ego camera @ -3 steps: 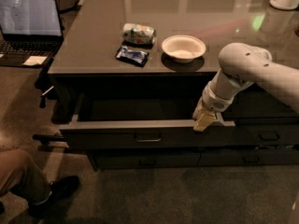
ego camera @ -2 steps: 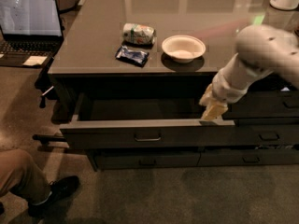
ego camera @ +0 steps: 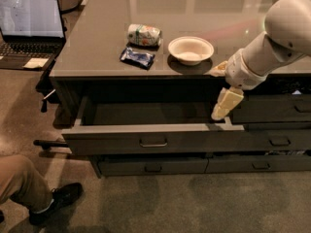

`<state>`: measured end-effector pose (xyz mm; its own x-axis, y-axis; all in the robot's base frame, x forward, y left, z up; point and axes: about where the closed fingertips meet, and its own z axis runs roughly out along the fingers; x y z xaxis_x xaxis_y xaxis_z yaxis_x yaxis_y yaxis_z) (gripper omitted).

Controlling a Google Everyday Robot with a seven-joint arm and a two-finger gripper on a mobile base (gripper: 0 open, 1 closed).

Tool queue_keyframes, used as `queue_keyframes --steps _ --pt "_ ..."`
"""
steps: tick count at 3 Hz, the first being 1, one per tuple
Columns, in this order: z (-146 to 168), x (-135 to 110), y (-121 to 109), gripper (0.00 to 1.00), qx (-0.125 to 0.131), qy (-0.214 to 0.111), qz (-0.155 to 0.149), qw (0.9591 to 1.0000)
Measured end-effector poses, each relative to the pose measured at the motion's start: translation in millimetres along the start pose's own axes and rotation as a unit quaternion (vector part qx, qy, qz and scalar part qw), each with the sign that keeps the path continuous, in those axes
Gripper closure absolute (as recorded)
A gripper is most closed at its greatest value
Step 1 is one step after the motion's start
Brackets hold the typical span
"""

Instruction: Open top drawer

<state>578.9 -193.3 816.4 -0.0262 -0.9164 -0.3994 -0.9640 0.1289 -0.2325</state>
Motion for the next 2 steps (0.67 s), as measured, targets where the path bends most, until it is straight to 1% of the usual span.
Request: queue_keyframes --steps 1,2 --pt "18 -4 -8 0.42 0.003 -0.005 0.026 0.9997" --pt "31 3 -14 0.65 0.012 -0.018 0.061 0.9979"
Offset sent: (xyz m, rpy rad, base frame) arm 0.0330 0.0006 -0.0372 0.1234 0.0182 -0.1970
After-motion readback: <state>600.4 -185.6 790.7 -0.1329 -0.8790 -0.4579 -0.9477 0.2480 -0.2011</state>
